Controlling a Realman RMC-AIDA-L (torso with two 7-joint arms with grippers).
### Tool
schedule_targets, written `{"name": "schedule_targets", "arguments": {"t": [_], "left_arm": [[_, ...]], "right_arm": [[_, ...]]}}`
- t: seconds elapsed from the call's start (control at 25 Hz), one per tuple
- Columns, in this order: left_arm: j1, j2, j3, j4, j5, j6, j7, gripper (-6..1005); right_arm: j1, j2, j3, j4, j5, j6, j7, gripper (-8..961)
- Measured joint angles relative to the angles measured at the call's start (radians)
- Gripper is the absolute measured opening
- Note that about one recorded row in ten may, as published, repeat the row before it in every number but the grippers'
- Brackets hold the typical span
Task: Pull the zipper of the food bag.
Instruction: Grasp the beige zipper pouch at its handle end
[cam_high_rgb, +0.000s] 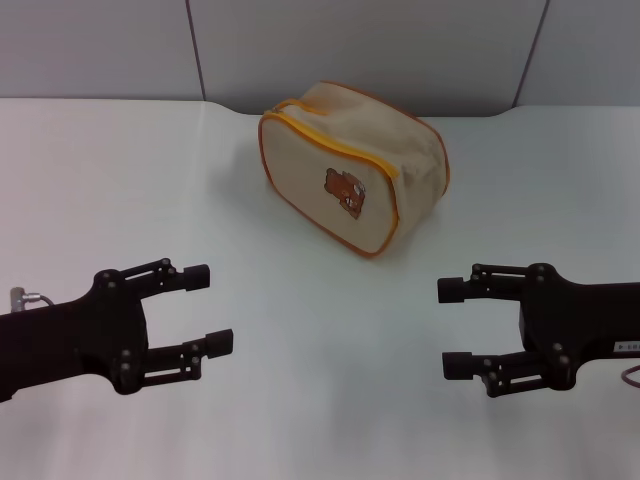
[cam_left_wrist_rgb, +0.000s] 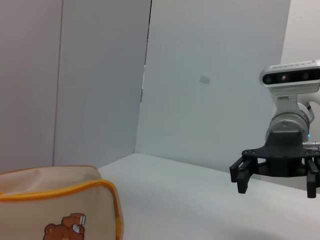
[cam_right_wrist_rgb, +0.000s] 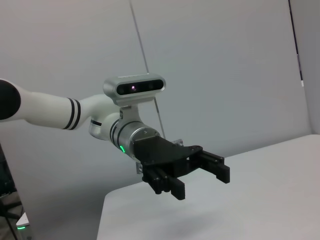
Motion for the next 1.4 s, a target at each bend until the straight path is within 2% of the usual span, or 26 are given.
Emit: {"name": "schedule_targets", "arguments": {"t": [0.4,0.56,0.68,0.72,0.76,0.8,0.88,0.92,0.96,1.0,1.04,1.08,1.2,1.24,1.4], "left_arm": [[0.003,-0.006,-0.003,-0.005,-0.004,-0.01,0.067,788],[-0.015,-0.007,-0.044,-0.056,-0.055,-0.114,0.169,788],[-0.066,-0.007,-0.063,-0.11,-0.105,-0.264,0.264,788],[-0.133,-0.006,-0.056,-0.14,-0.102,-0.399,0.296,788],[-0.133,-0.006,-0.056,-0.14,-0.102,-0.399,0.296,788],[-0.165,-0.005,-0.053,-0.152,-0.096,-0.451,0.299,788],[-0.24,-0.004,-0.05,-0.186,-0.064,-0.565,0.3,787],[-0.303,-0.005,-0.05,-0.215,-0.035,-0.641,0.306,787],[-0.303,-0.005,-0.05,-0.215,-0.035,-0.641,0.306,787],[-0.335,-0.006,-0.049,-0.231,-0.02,-0.676,0.313,787],[-0.394,-0.008,-0.035,-0.264,-0.009,-0.745,0.333,787],[-0.394,-0.008,-0.035,-0.264,-0.009,-0.745,0.333,787],[-0.455,-0.008,0.023,-0.295,-0.007,-0.846,0.346,788],[-0.483,-0.009,0.096,-0.301,-0.007,-0.929,0.342,788],[-0.506,-0.011,0.169,-0.309,-0.007,-1.032,0.34,787]], "right_arm": [[-0.003,0.002,0.002,0.002,0.012,0.006,0.0,840],[-0.003,0.002,-0.003,0.004,0.014,0.004,0.0,840],[-0.007,0.002,-0.003,0.004,0.011,-0.003,0.0,840],[-0.012,0.002,-0.002,0.004,0.01,-0.003,0.0,840],[-0.019,0.002,0.0,0.003,0.008,-0.004,0.0,840],[-0.024,0.002,0.0,0.002,0.008,-0.004,0.0,840],[-0.034,0.002,0.001,0.001,0.008,-0.004,0.002,840],[-0.039,0.002,0.001,0.001,0.007,-0.005,0.002,840],[-0.043,0.002,0.001,0.001,0.008,-0.005,0.002,840],[-0.049,0.002,0.001,0.002,0.007,-0.005,0.002,840],[-0.056,0.002,0.001,0.003,0.007,-0.005,0.002,840],[-0.056,0.002,0.001,0.003,0.007,-0.005,0.002,840],[-0.068,0.002,0.0,0.004,0.007,-0.005,0.001,840],[-0.076,0.002,0.0,0.004,0.007,-0.006,0.001,840],[-0.083,0.002,0.0,0.004,0.007,-0.006,0.0,840]]}}
